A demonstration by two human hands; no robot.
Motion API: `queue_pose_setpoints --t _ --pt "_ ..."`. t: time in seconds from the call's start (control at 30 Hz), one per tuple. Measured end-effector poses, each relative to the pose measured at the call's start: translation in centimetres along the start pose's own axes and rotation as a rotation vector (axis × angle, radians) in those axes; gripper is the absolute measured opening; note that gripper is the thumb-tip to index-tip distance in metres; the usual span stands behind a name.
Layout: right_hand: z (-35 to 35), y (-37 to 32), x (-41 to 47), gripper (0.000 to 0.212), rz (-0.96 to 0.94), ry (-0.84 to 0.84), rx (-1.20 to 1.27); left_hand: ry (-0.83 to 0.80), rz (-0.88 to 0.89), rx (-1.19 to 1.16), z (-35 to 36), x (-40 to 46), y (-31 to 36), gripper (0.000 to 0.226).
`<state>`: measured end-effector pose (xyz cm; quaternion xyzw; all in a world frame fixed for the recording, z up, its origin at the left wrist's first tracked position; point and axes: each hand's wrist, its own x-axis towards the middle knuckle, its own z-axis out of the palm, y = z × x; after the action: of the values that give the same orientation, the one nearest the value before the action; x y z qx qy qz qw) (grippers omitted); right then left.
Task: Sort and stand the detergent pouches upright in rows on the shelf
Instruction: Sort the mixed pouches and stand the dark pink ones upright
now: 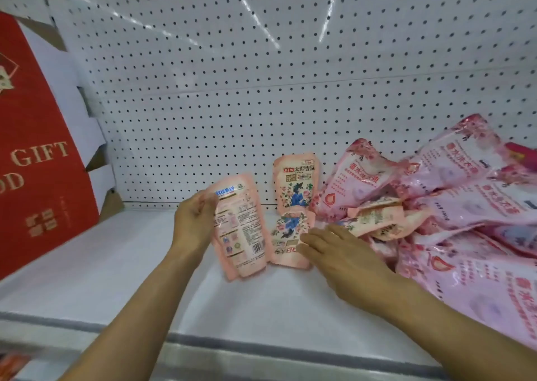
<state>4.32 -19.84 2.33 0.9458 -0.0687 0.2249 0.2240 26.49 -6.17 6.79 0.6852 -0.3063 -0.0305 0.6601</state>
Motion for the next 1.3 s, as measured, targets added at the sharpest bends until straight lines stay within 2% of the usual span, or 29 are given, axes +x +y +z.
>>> queue_pose_setpoints --t 0.1,0.2,0.27,0.47,0.63,0.67,0.73,0.8,0.83,0.87,0.9,0.97,1.0,1.07,1.13,1.17,1.2,1.23,1.3 --pt "2.4 -0.3 1.9 0.034 -0.060 -0.005 -0.154 -0.010 0.007 0.049 -0.4 4.1 -0.9 0.024" --pt "4.5 -0.3 2.5 0.047 -0.054 -0.091 -0.160 -0.042 0.015 0.010 -0.1 8.1 -1.6 0.026" --pt "5.3 -0.3 2.6 0.044 -0.056 -0.128 -0.157 -0.061 0.024 -0.022 0.5 10.5 -2.1 0.030" --pt "5.0 -0.6 4.0 0.048 -0.122 -0.024 -0.278 -0.115 0.006 0.008 3.5 15.0 -5.2 0.024" --pt "6.4 0.0 4.7 0.039 -0.186 -0.083 -0.286 -0.170 -0.016 0.033 3.6 16.6 -6.2 0.025" --pt "6.6 -0.1 4.8 0.036 -0.170 -0.104 -0.264 -0.189 -0.018 0.034 3.5 16.6 -6.0 0.027" --pt "6.5 -0.1 5.2 0.030 -0.118 -0.102 -0.192 -0.171 0.023 0.049 3.3 15.6 -5.7 0.046" --pt "5.7 -0.2 6.1 0.019 0.022 -0.052 -0.076 -0.094 0.152 0.094 2.4 13.4 -5.1 0.057" --pt "5.2 -0.2 6.7 0.018 0.123 0.011 -0.025 -0.122 0.250 0.076 1.9 11.9 -4.8 0.054" --pt "4.4 -0.2 7.4 0.015 0.228 0.077 0.017 -0.222 0.321 0.023 1.4 10.4 -4.5 0.049" --pt "3.7 -0.2 8.0 0.007 0.312 0.148 0.070 -0.381 0.336 -0.031 0.9 8.9 -4.0 0.047" --pt "2.5 -0.2 8.8 0.022 0.415 0.275 0.204 -0.709 0.272 -0.026 0.4 6.7 -2.7 0.051" --pt "2.0 -0.2 9.1 0.025 0.459 0.313 0.270 -0.792 0.246 0.005 0.4 6.2 -2.2 0.047" --pt "1.5 -0.2 9.1 0.024 0.511 0.332 0.399 -0.773 0.247 0.062 1.0 5.9 -1.9 0.028" --pt "1.0 0.0 8.7 0.020 0.512 0.283 0.542 -0.664 0.284 0.124 1.6 6.1 -1.5 0.008" --pt "0.4 0.1 8.4 0.016 0.518 0.217 0.617 -0.628 0.291 0.137 1.8 6.4 -1.3 0.008" --pt "-0.3 0.3 8.0 0.025 0.536 0.130 0.655 -0.597 0.288 0.135 2.0 6.7 -1.3 0.010" --pt "-1.1 0.8 7.3 0.045 0.560 0.021 0.638 -0.559 0.282 0.129 2.0 7.0 -1.0 0.012" --pt "-2.9 1.9 5.8 0.077 0.595 -0.244 0.424 -0.453 0.274 0.145 1.7 8.1 -0.7 0.012"
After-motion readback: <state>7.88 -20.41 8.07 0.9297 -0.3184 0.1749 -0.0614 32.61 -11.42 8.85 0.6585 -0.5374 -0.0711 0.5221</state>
